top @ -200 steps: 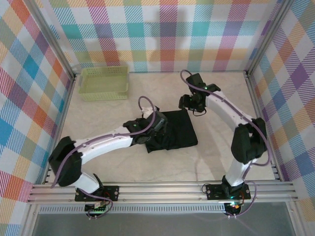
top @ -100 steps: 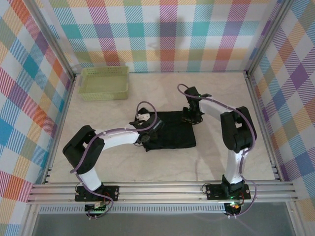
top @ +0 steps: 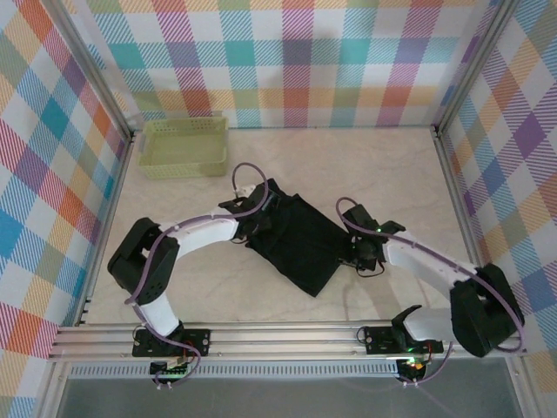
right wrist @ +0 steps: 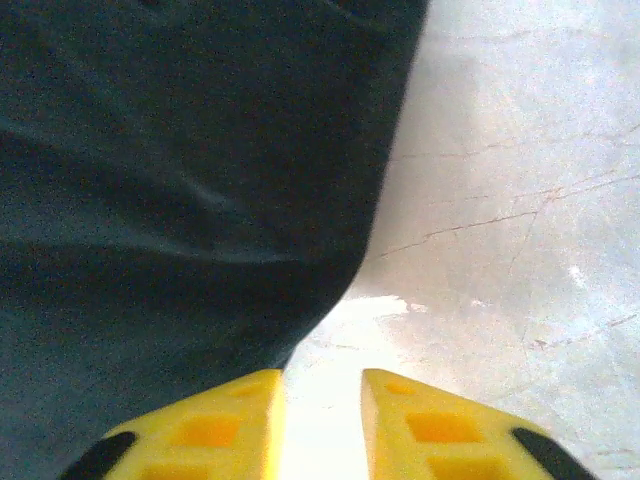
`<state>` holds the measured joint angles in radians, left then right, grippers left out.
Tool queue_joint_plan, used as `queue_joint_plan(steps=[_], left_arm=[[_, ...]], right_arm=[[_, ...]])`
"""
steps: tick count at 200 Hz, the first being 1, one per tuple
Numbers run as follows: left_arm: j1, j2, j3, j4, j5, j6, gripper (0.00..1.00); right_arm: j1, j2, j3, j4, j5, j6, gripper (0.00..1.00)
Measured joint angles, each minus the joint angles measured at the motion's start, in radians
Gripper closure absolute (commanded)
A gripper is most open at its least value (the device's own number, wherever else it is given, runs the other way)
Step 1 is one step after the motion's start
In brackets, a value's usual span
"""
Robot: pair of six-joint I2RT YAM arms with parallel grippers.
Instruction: Fold the inside-out t-shirt
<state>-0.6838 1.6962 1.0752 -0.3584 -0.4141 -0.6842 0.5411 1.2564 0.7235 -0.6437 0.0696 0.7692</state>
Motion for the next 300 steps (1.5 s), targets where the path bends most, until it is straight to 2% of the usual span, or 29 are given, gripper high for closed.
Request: queue_joint_plan(steps=[10, 28, 48, 71, 101, 123, 144, 171, 200, 220, 232, 264, 283, 300], left_arm=[[-0.001, -0.048, -0.018, -0.027, -0.034, -0.014, 0.59], [-0.027, -0.169, -0.050, -0.055, -0.066, -0.003, 0.58], [-0.100, -0.224, -0.033, -0.028, -0.020, 0.016, 0.58], [-0.184, -0.158, 0.006, 0.066, 0.098, 0.019, 0.58], [-0.212, 0.013, 0.054, 0.156, 0.214, 0.004, 0.57], [-0.182, 0.111, 0.061, 0.171, 0.249, -0.018, 0.56], [-0.121, 0.123, 0.031, 0.174, 0.233, -0.049, 0.55], [-0.003, 0.032, -0.069, 0.164, 0.166, -0.090, 0.51], [0.127, -0.112, -0.184, 0.115, 0.108, -0.123, 0.50], [0.163, -0.174, -0.232, 0.079, 0.078, -0.135, 0.50], [0.161, -0.205, -0.253, 0.058, 0.076, -0.135, 0.49], [0.098, -0.261, -0.260, 0.025, 0.082, -0.137, 0.41], [0.030, -0.265, -0.259, 0.048, 0.130, -0.144, 0.38], [0.004, -0.237, -0.257, 0.100, 0.191, -0.154, 0.37]], right_arm=[[-0.002, -0.024, 0.024, -0.010, 0.025, -0.005, 0.63], [-0.022, 0.002, 0.116, -0.010, 0.056, -0.042, 0.62], [-0.058, 0.112, 0.241, 0.033, 0.045, -0.084, 0.62], [-0.084, 0.273, 0.359, 0.092, 0.006, -0.119, 0.62], [-0.098, 0.423, 0.412, 0.146, -0.048, -0.122, 0.62], [-0.098, 0.458, 0.393, 0.160, -0.068, -0.118, 0.63], [-0.098, 0.465, 0.354, 0.169, -0.063, -0.103, 0.63], [-0.098, 0.455, 0.249, 0.176, -0.028, -0.077, 0.65], [-0.094, 0.362, 0.140, 0.207, -0.016, -0.045, 0.66], [-0.079, 0.276, 0.060, 0.212, -0.017, -0.019, 0.65], [-0.069, 0.224, 0.019, 0.186, -0.017, -0.012, 0.62], [-0.060, 0.120, 0.060, 0.089, -0.002, -0.055, 0.40], [-0.065, 0.155, 0.191, 0.085, -0.003, -0.118, 0.29], [-0.073, 0.257, 0.343, 0.105, -0.011, -0.180, 0.18]])
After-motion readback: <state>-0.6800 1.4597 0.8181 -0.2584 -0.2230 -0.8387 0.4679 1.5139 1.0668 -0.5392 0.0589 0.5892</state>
